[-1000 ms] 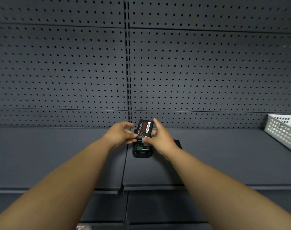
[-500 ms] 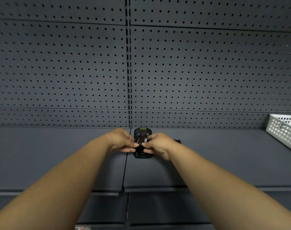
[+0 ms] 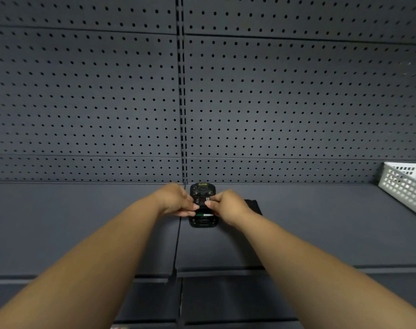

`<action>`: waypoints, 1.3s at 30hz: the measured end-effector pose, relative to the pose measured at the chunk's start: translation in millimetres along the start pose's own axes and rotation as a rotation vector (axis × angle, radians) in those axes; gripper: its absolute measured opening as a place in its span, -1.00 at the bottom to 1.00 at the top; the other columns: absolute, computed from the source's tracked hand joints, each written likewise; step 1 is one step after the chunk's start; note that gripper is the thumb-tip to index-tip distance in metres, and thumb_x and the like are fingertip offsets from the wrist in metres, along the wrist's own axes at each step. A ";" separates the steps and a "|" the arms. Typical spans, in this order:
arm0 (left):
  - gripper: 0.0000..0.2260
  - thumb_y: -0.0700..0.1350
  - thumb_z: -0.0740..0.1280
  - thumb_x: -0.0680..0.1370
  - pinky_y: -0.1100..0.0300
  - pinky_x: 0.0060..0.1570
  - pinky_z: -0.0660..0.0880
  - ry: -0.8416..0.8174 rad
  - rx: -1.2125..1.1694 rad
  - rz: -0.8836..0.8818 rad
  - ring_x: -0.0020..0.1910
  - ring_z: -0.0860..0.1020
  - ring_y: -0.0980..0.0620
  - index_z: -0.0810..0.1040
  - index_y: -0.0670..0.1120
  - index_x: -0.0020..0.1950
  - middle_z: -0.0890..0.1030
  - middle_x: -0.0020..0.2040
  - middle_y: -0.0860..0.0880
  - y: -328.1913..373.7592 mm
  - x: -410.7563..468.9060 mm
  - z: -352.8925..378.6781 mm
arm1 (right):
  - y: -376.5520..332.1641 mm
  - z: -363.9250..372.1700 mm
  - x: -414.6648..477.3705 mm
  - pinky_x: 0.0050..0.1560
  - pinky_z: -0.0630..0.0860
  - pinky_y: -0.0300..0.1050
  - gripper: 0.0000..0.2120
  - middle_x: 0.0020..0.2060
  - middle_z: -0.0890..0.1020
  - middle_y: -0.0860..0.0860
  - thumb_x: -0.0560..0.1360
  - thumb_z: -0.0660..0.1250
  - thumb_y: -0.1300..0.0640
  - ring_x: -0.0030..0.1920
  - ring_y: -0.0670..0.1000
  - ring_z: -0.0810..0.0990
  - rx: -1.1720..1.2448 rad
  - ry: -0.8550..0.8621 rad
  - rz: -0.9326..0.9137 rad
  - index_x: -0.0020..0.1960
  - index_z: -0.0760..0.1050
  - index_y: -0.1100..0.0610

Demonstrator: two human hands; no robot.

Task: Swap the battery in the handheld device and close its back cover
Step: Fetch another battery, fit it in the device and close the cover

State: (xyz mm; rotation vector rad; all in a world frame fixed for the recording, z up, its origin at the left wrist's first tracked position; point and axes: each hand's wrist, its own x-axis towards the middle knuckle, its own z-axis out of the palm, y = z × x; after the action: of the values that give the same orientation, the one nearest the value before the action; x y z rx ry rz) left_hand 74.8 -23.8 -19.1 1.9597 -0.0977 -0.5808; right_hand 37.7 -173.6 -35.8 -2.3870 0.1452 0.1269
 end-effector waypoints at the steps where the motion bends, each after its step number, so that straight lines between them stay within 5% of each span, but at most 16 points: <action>1: -0.93 -0.38 0.34 0.49 0.44 -0.49 0.54 0.001 0.006 0.001 -0.58 0.59 0.18 0.50 -0.25 -0.14 0.56 -0.28 -0.15 -1.0 1.2 -0.1 | 0.0 0.2 -0.6 0.19 0.44 -0.08 -0.63 0.20 0.61 0.15 0.57 0.24 0.04 0.11 0.07 0.57 -0.021 0.013 -0.010 0.32 0.49 0.16; 8: -0.75 -0.36 0.35 0.49 0.43 -0.48 0.53 0.007 0.098 0.006 -0.57 0.59 0.20 0.49 -0.34 0.16 0.58 -0.28 -0.13 -4.6 2.4 0.2 | 6.9 1.7 -2.8 0.11 0.45 -0.10 -0.68 0.15 0.64 0.17 0.57 0.24 0.05 0.15 0.15 0.58 -0.238 0.091 -0.137 0.23 0.56 0.17; 17: -0.68 -0.35 0.36 0.49 0.49 -0.52 0.45 0.034 0.270 0.046 -0.46 0.54 0.17 0.50 -0.33 0.24 0.55 -0.29 -0.05 -6.6 -1.3 1.3 | 12.3 5.8 -5.1 0.05 0.48 -0.09 -0.71 0.08 0.64 0.19 0.57 0.24 0.07 0.09 0.18 0.59 -0.446 0.111 -0.233 0.18 0.56 0.20; 20: -0.67 -0.32 0.40 0.47 0.48 -0.30 0.50 0.035 0.340 0.067 -0.28 0.53 0.12 0.52 -0.30 0.23 0.56 -0.23 -0.02 -7.7 2.9 2.7 | 13.4 0.3 -3.5 0.08 0.47 -0.09 -0.72 0.10 0.63 0.19 0.55 0.26 0.12 0.12 0.18 0.58 -0.455 0.069 -0.237 0.20 0.55 0.20; 23: -0.63 -0.23 0.45 0.45 0.25 0.18 0.41 0.059 0.482 0.108 0.03 0.56 0.01 0.54 -0.21 0.24 0.62 0.06 -0.12 -7.4 4.0 4.3 | 11.8 -2.4 -3.2 0.08 0.48 -0.09 -0.73 0.10 0.64 0.19 0.54 0.28 0.14 0.12 0.18 0.58 -0.469 0.047 -0.249 0.19 0.56 0.20; 25: -0.61 -0.21 0.45 0.44 0.17 0.30 0.36 0.076 0.523 0.120 0.21 0.53 -0.08 0.53 -0.18 0.26 0.59 0.20 -0.16 -7.0 4.3 5.3 | 11.7 -2.9 -3.1 0.11 0.49 -0.08 -0.72 0.11 0.64 0.19 0.53 0.29 0.13 0.13 0.18 0.58 -0.473 0.036 -0.253 0.20 0.56 0.19; 39: -0.61 -0.14 0.36 0.52 0.19 0.28 0.34 0.073 0.793 0.263 0.29 0.47 -0.08 0.47 -0.11 0.34 0.52 0.30 -0.12 -14.3 11.1 5.0 | 15.1 0.8 -10.2 -0.01 0.46 -0.07 -0.71 0.08 0.60 0.21 0.60 0.13 0.18 0.08 0.19 0.58 -0.544 0.041 -0.306 0.30 0.37 0.19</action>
State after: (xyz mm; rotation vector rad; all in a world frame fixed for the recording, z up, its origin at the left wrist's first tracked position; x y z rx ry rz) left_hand 79.7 -25.0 -37.2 2.6673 -0.6076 -0.3098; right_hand 25.5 -183.4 -45.2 -2.9185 -0.2707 -0.0342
